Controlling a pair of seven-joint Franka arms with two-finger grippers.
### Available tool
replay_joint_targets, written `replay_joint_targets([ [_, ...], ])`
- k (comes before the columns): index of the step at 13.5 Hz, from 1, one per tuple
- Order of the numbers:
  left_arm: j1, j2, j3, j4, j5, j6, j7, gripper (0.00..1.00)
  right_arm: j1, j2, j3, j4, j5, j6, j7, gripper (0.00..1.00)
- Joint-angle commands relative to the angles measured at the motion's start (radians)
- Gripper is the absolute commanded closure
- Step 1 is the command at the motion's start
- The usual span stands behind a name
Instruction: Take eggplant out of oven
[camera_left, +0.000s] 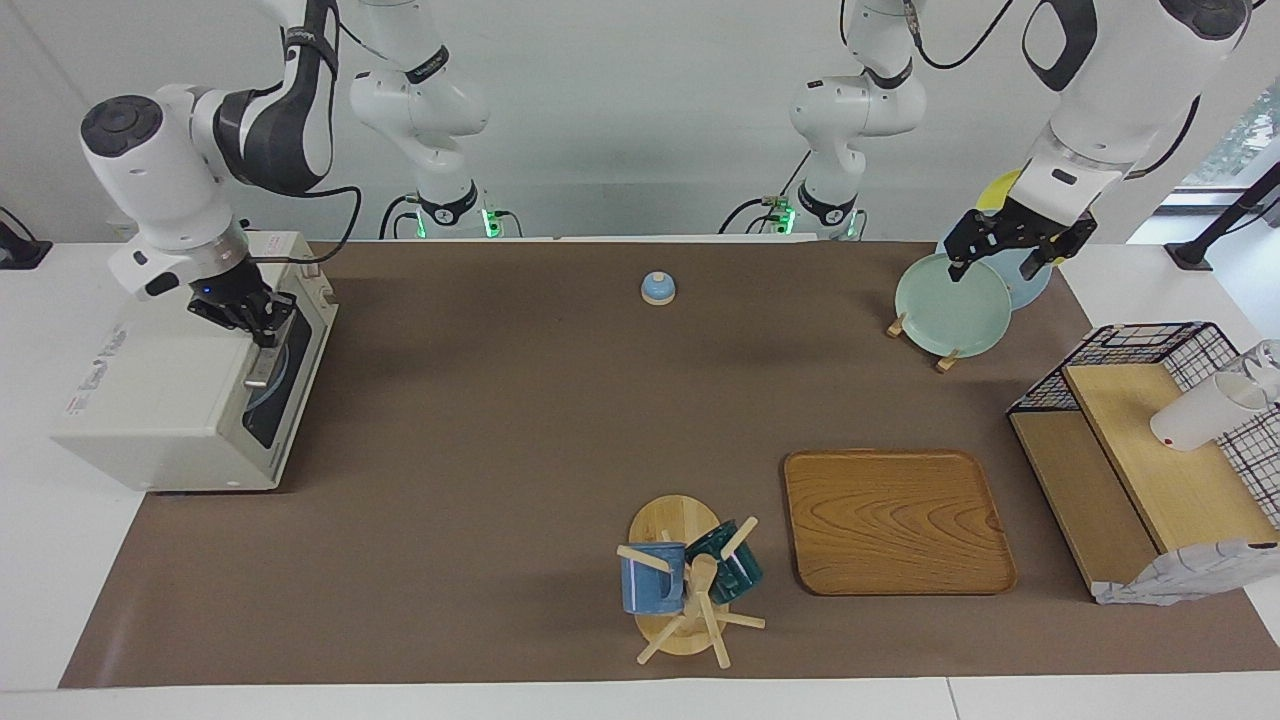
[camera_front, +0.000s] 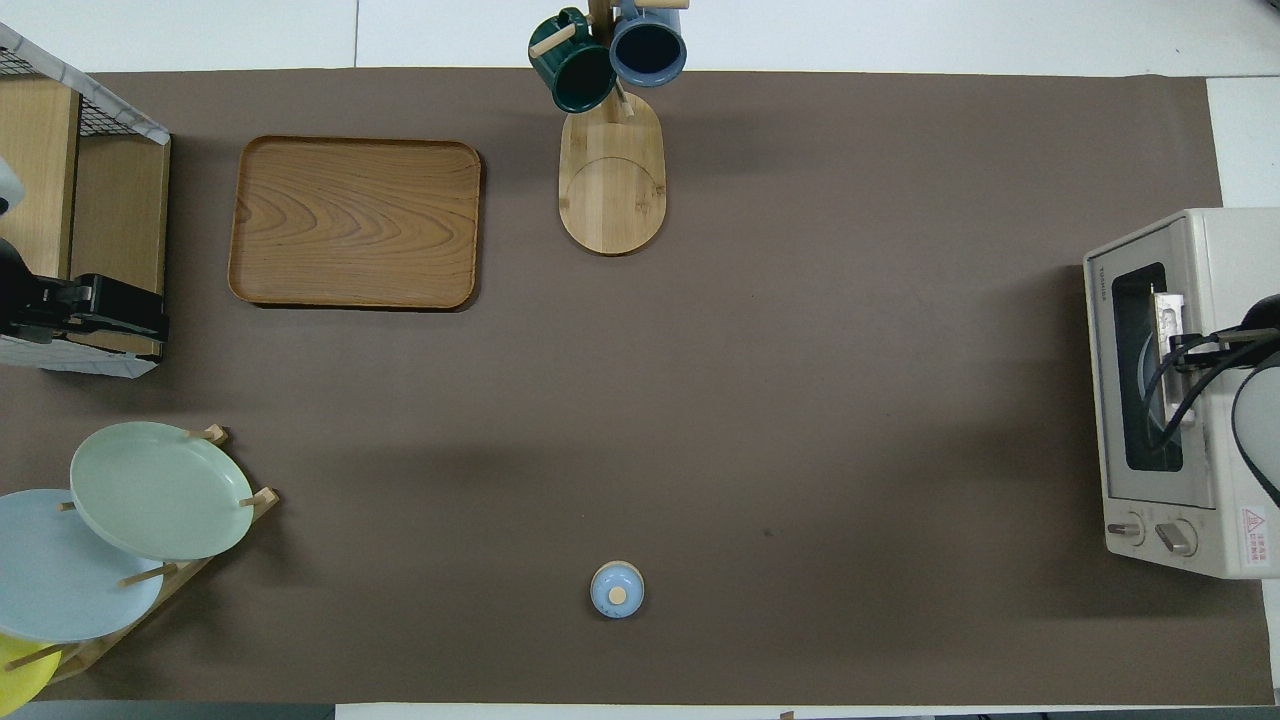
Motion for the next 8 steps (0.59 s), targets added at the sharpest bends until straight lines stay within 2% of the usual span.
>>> replay_joint_targets([
  [1,0.007,-0.006,-0.001,0.002,-0.014,0.001,0.005,0.00,0.010,-0.012,0.011,-0.083,-0.011,0.094,-0.003,1.00],
  [5,0.007,-0.006,-0.001,0.002,-0.014,0.001,0.005,0.00,0.133,0.042,0.011,-0.096,0.003,0.160,0.081,1.00],
  [8,0.007,-0.006,-0.001,0.002,-0.014,0.001,0.005,0.00,0.139,0.118,0.013,-0.114,0.009,0.271,0.086,1.00],
])
